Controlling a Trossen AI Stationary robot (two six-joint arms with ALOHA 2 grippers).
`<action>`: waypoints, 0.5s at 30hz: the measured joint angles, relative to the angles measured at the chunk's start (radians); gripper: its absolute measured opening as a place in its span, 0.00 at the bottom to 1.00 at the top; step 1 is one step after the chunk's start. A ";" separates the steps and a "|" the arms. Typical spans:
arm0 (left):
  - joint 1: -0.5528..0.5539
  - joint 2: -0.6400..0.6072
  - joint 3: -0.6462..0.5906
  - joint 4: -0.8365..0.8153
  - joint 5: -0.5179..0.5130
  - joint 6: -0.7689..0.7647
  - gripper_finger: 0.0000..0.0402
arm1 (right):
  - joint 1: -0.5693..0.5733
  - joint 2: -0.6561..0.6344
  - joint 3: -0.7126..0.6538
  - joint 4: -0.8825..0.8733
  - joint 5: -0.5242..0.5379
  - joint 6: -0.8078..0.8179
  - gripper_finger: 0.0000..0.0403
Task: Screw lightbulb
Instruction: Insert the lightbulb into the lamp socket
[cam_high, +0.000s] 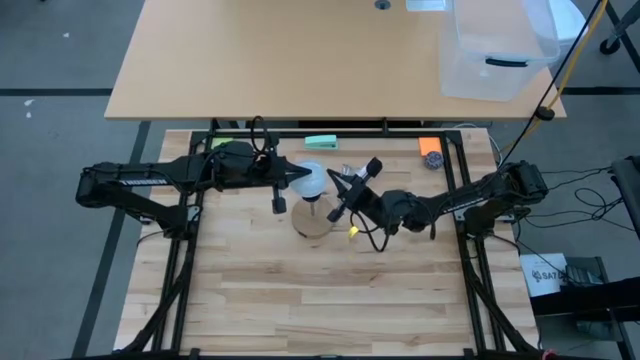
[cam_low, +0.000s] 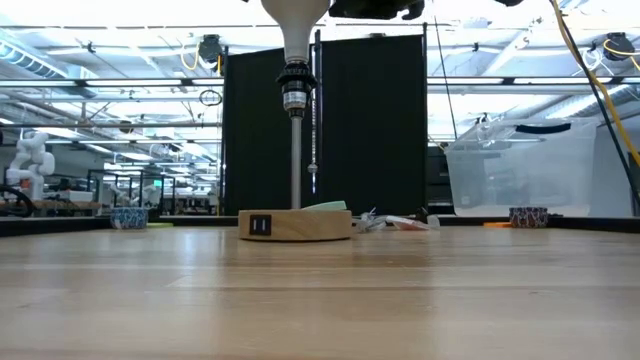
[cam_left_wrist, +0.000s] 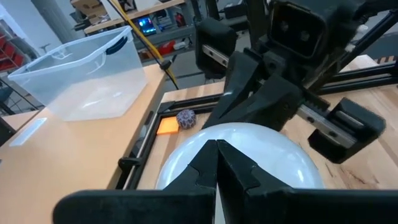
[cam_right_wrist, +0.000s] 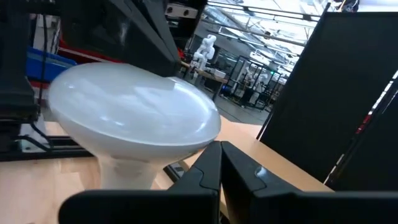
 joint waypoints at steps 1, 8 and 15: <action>0.000 0.000 0.000 -0.002 0.003 0.000 0.01 | 0.003 0.000 0.000 0.000 0.003 0.000 0.00; 0.000 -0.001 0.000 -0.006 0.003 -0.006 0.01 | 0.031 0.000 0.000 -0.004 0.014 -0.030 0.00; 0.000 -0.001 0.000 -0.009 0.003 -0.006 0.01 | 0.065 -0.001 0.000 -0.005 0.020 -0.054 0.00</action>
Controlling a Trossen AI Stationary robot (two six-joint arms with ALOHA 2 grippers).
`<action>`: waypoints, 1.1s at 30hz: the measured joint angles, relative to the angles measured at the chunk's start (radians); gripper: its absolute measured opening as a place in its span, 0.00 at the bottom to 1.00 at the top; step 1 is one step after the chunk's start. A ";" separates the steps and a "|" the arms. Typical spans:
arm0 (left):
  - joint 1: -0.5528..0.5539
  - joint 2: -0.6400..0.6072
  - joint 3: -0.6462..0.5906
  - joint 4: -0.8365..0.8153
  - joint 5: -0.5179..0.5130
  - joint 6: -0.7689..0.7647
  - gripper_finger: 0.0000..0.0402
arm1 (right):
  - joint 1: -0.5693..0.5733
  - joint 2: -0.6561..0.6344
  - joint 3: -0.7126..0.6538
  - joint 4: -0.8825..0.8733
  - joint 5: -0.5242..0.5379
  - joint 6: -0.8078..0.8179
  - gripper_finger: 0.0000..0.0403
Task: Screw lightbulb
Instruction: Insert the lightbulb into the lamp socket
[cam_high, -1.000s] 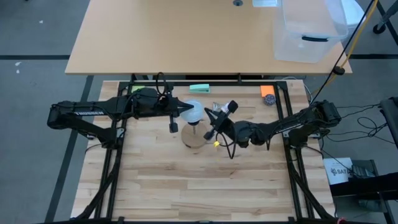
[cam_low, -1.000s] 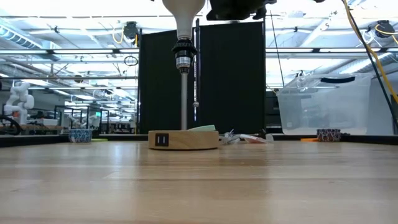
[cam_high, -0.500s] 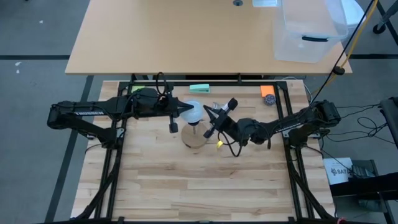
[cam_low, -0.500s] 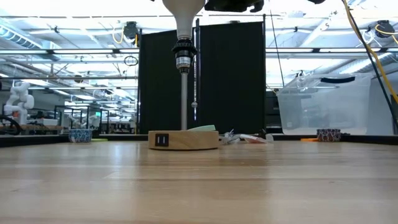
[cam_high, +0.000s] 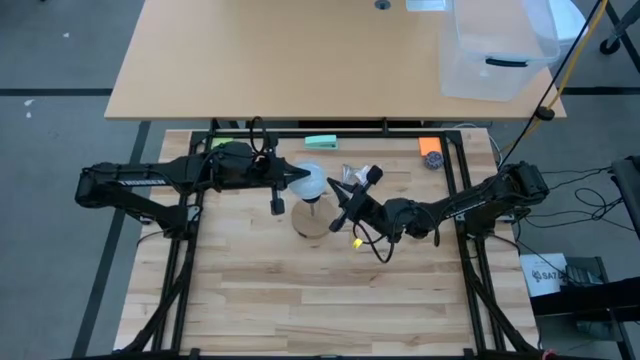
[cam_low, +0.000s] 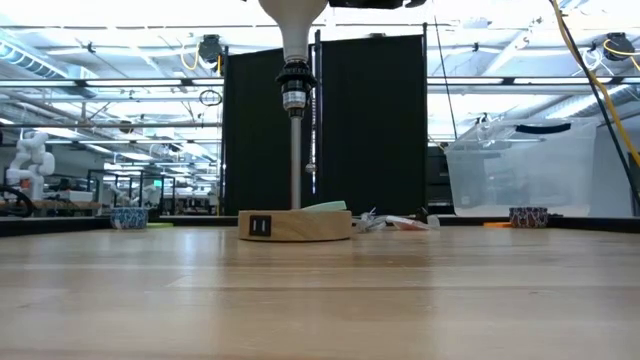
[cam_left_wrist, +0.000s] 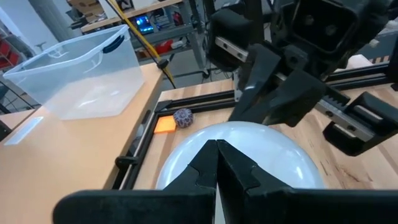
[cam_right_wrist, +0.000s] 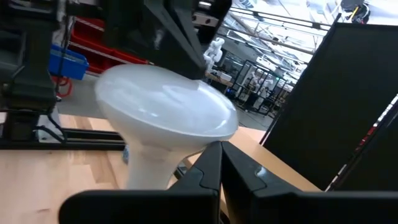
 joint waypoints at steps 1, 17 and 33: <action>0.000 0.000 0.000 0.000 0.000 0.000 0.01 | 0.003 0.000 0.000 0.000 0.000 -0.002 0.00; -0.006 0.001 0.000 0.010 -0.009 0.009 0.01 | 0.064 0.001 0.000 0.267 0.189 -0.277 0.00; -0.006 0.001 0.000 0.027 -0.008 0.033 0.04 | 0.066 0.000 0.244 -0.299 0.107 -0.125 0.00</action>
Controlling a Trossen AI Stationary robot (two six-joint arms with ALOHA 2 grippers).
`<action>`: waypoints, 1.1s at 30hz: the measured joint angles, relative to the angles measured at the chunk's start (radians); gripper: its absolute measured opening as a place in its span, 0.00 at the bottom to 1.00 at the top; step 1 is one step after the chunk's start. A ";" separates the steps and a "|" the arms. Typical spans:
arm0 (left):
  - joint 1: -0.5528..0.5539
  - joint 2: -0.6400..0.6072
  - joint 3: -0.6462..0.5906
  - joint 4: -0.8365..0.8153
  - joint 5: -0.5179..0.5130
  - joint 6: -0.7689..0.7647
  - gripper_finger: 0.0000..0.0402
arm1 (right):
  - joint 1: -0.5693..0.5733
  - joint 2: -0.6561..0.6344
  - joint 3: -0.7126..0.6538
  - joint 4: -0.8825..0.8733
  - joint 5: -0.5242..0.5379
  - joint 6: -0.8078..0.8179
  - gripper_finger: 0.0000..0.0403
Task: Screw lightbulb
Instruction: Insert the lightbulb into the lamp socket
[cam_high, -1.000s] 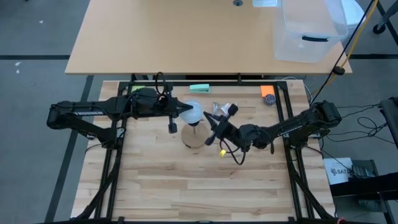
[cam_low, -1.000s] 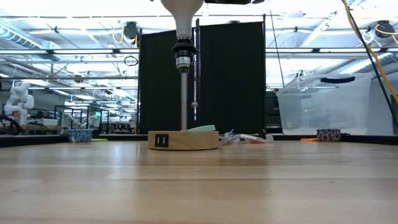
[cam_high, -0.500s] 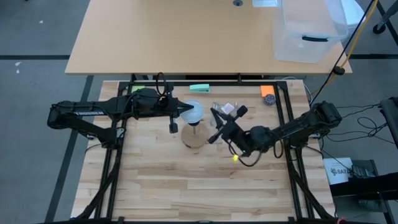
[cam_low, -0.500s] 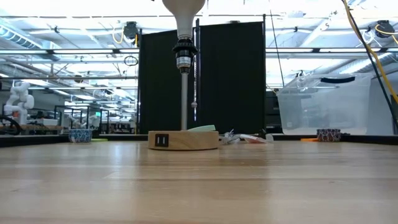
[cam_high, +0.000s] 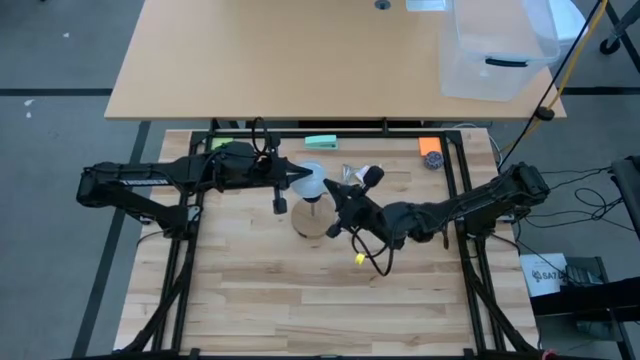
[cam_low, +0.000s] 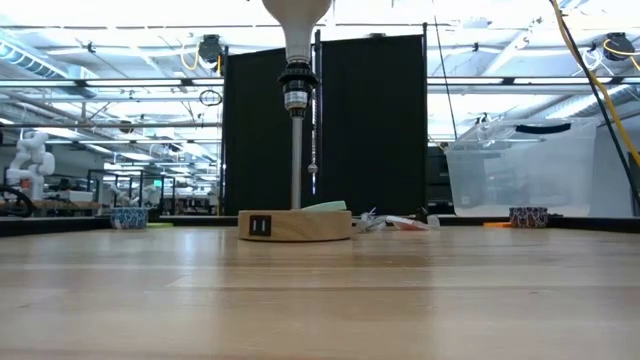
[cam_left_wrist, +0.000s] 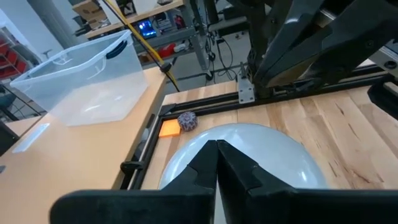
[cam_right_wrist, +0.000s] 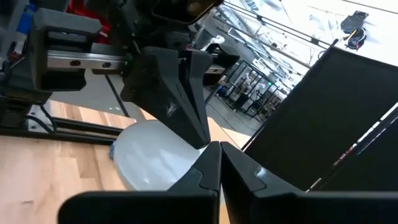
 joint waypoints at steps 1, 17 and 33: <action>0.000 0.000 0.000 0.003 0.000 0.000 0.06 | 0.000 0.000 0.000 0.000 0.001 0.002 0.00; 0.000 0.000 -0.001 0.021 0.000 -0.003 0.24 | 0.001 0.000 0.000 -0.051 0.004 0.053 0.00; 0.000 -0.025 -0.003 0.011 0.000 0.005 0.24 | 0.002 0.000 0.000 -0.083 -0.040 0.057 0.00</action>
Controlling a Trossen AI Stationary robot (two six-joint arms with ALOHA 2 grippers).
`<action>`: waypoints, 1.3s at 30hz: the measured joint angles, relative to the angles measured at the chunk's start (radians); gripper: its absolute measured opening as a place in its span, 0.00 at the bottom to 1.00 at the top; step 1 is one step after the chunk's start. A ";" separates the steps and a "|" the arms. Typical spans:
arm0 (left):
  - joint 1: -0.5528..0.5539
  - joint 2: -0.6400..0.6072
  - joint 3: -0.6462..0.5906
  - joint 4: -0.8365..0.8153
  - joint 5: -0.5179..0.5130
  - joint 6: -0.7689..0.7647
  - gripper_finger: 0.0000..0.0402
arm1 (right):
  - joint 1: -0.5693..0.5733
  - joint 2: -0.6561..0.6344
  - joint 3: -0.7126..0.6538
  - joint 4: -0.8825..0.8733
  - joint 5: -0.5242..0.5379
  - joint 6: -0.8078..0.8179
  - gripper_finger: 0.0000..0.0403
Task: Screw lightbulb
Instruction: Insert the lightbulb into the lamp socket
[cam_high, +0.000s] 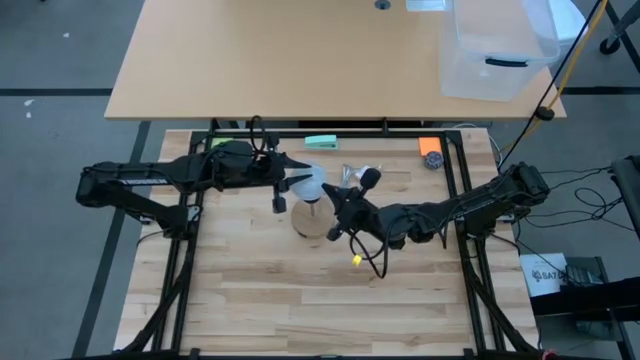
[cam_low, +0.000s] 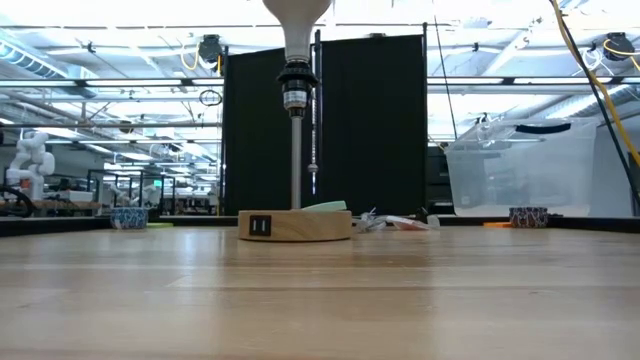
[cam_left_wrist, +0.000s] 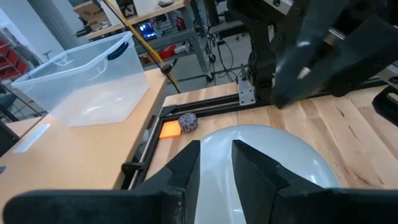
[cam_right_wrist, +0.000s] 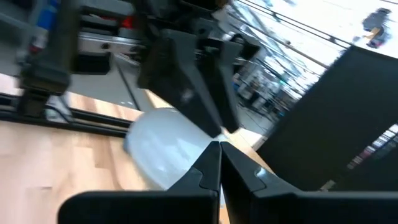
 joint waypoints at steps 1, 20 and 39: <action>0.000 -0.002 0.000 -0.003 0.000 0.001 0.24 | 0.000 0.000 0.000 -0.003 -0.025 0.005 0.00; 0.000 -0.004 0.000 -0.005 -0.001 -0.001 0.24 | -0.066 0.000 0.000 -0.029 -0.092 0.026 0.00; 0.000 -0.012 0.001 0.051 -0.002 0.016 0.46 | -0.068 0.000 0.000 -0.040 -0.091 0.029 0.00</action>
